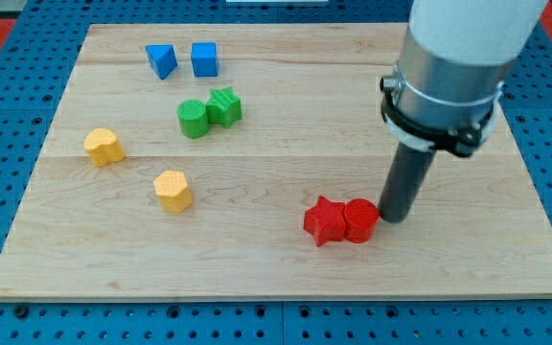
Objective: Group up the red and yellow blocks separately
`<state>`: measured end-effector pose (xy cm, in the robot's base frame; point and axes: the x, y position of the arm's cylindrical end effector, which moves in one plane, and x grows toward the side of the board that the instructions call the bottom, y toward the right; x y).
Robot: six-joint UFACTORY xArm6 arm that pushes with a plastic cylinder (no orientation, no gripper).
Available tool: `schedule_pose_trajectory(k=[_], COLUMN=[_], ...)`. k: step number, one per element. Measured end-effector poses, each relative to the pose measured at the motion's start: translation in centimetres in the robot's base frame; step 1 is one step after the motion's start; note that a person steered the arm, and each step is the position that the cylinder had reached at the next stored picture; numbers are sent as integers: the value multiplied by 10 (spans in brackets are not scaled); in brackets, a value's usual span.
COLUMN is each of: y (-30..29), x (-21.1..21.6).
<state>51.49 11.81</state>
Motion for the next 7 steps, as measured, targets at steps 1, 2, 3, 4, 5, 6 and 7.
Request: schedule_pose_trajectory(k=[1,2,3,4,5,6,7], y=[-33,-86,-135,-188,-232,-264,-276], x=[-16,-3,19,18,-2,-33,-44])
